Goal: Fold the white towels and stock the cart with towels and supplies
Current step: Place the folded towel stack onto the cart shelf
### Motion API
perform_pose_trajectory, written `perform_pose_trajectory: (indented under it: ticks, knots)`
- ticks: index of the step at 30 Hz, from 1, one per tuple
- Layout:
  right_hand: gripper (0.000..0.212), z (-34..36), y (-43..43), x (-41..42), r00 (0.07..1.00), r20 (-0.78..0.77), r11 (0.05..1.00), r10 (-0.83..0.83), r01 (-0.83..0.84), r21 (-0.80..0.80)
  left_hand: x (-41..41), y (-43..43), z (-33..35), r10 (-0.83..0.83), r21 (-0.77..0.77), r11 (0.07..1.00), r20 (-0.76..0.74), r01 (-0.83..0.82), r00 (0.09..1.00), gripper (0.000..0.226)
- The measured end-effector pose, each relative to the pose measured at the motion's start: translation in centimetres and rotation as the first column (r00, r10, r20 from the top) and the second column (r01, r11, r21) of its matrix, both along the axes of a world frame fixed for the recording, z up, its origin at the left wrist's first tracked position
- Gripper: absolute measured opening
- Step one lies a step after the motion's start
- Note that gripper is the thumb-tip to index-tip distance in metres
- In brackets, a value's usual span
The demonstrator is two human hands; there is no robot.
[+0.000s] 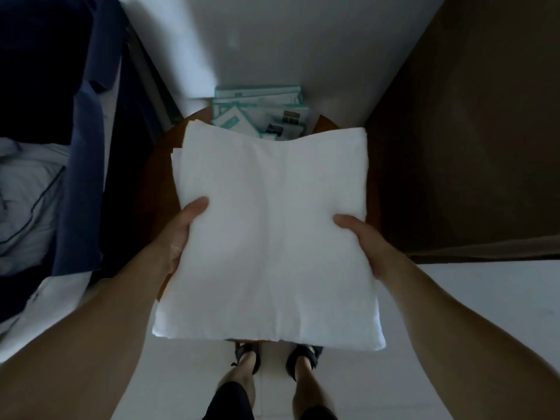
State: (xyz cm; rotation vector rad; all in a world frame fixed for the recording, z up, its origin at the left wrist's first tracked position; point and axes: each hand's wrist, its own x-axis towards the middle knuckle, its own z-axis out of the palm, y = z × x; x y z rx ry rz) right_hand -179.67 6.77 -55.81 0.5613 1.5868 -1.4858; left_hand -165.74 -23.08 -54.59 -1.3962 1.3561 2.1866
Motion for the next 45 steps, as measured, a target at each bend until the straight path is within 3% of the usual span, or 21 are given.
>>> perform_pose_trajectory:
  ticks: [3,7,9,11,13,15,18,21,24,28,33,36,39,45]
  knots:
    - [0.081,1.5,-0.2,1.6,0.996,-0.075,0.998,-0.049,0.051,0.026,-0.8,1.6,2.7,-0.079,-0.066,0.995,-0.013,0.078,0.997,0.049]
    - [0.085,4.5,0.2,4.5,0.977,-0.191,0.990,-0.099,0.116,0.077,-1.7,4.2,6.6,-0.260,-0.194,0.952,-0.105,0.237,0.960,0.022]
    - [0.085,6.1,0.7,6.0,0.967,-0.224,0.988,-0.118,0.138,0.076,-2.2,5.8,8.4,-0.356,-0.260,0.915,-0.165,0.308,0.920,0.024]
    - [0.077,7.8,1.4,7.4,0.956,-0.251,0.982,-0.151,0.174,0.070,-2.6,7.4,9.9,-0.447,-0.336,0.865,-0.180,0.372,0.876,0.041]
    - [0.068,9.4,2.3,8.7,0.943,-0.284,0.979,-0.173,0.197,0.059,-2.4,8.9,11.2,-0.471,-0.371,0.843,-0.156,0.390,0.868,0.075]
    - [0.064,10.8,3.9,10.1,0.927,-0.331,0.976,-0.176,0.208,0.064,-1.6,10.7,12.1,-0.461,-0.387,0.843,-0.161,0.374,0.873,0.086]
    - [0.064,12.7,7.5,12.3,0.908,-0.388,0.977,-0.160,0.203,0.072,1.1,15.2,14.6,-0.467,-0.446,0.824,-0.181,0.351,0.866,0.078]
    - [0.065,14.5,12.1,15.0,0.885,-0.450,0.982,-0.119,0.172,0.078,4.7,20.8,16.8,-0.426,-0.492,0.827,-0.228,0.274,0.876,0.051]
    - [0.054,16.1,18.2,18.0,0.855,-0.506,0.982,-0.113,0.173,0.072,8.0,27.7,18.4,-0.407,-0.488,0.837,-0.250,0.249,0.879,0.057]
    - [0.054,18.0,27.6,21.9,0.830,-0.536,0.967,-0.156,0.238,0.087,10.7,37.4,20.3,-0.468,-0.489,0.825,-0.305,0.285,0.830,0.024]
    - [0.050,20.5,38.8,24.5,0.772,-0.588,0.926,-0.240,0.365,0.101,10.8,48.7,21.6,-0.538,-0.481,0.809,-0.374,0.338,0.755,0.026]
    - [0.052,21.7,44.4,24.6,0.736,-0.611,0.885,-0.291,0.450,0.120,9.5,54.5,22.5,-0.568,-0.482,0.799,-0.408,0.360,0.715,0.046]
    - [0.051,22.8,49.4,23.4,0.689,-0.646,0.849,-0.329,0.516,0.118,6.9,59.5,23.0,-0.604,-0.494,0.780,-0.436,0.383,0.667,0.049]
    - [0.079,23.7,58.7,17.4,0.627,-0.696,0.788,-0.350,0.599,0.143,-1.0,69.3,22.8,-0.661,-0.535,0.742,-0.485,0.404,0.573,0.041]
